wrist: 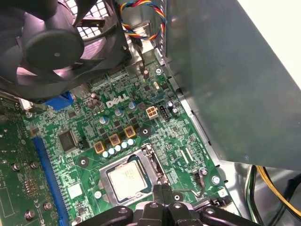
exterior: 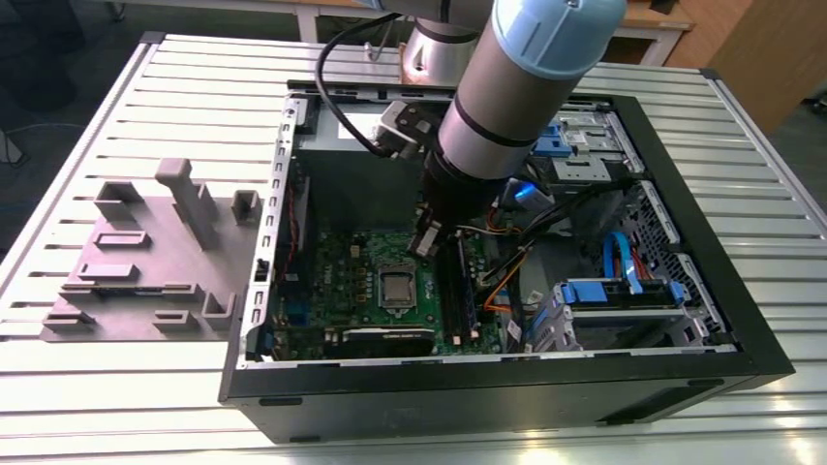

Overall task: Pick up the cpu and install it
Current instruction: 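Close the cpu cover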

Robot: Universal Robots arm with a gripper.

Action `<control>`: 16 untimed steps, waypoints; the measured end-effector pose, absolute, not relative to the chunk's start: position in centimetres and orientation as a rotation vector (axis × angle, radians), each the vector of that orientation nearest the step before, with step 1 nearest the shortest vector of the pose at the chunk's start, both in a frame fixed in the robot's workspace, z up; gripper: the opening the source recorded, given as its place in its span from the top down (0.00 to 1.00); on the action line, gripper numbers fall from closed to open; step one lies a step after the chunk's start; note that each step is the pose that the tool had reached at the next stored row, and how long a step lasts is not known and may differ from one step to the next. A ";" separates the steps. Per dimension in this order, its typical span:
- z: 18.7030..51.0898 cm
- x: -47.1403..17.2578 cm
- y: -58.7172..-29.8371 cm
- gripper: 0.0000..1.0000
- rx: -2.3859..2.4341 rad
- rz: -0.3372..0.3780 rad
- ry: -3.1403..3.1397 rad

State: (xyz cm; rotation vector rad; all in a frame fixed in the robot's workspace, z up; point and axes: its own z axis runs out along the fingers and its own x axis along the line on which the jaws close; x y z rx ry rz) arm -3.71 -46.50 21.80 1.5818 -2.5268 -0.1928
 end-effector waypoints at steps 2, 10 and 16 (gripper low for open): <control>21.8 -3.8 -46.7 0.90 1.583 -0.192 -2.528; 21.8 -4.1 -47.5 0.90 1.585 -0.189 -2.530; 22.1 -4.7 -47.7 0.90 1.589 -0.187 -2.535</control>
